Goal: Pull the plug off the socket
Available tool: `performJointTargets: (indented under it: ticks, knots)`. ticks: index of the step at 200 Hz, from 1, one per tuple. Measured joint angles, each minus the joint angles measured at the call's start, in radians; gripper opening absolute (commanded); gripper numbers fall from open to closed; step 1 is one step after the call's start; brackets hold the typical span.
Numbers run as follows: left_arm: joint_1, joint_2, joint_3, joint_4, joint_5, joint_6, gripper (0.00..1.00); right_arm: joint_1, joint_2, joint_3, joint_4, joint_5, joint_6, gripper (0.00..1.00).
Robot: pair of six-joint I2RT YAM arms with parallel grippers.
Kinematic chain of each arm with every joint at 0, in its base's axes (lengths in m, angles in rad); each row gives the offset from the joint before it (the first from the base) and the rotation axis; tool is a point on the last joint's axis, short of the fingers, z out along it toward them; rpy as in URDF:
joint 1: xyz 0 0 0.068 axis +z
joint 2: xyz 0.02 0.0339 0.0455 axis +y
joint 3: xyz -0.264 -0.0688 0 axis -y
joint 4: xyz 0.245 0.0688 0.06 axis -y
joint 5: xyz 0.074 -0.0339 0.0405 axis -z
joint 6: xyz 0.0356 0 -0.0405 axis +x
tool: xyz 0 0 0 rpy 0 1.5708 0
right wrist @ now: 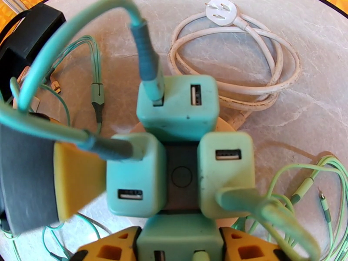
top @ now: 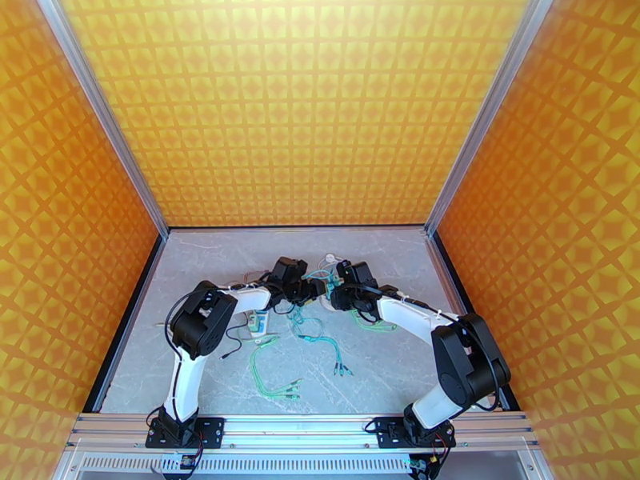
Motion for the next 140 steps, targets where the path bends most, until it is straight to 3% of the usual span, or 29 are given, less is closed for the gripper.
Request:
performJointTargets:
  ticks: [76,140]
  knots:
    - [-0.004,-0.051,-0.038,0.093,0.027,-0.024,0.67,0.000,0.000,0.000,0.000,-0.002,-0.001,0.27]
    - [-0.024,-0.012,0.012,0.051,0.040,-0.017,0.66,0.000,0.000,0.000,0.000,-0.003,-0.007,0.27]
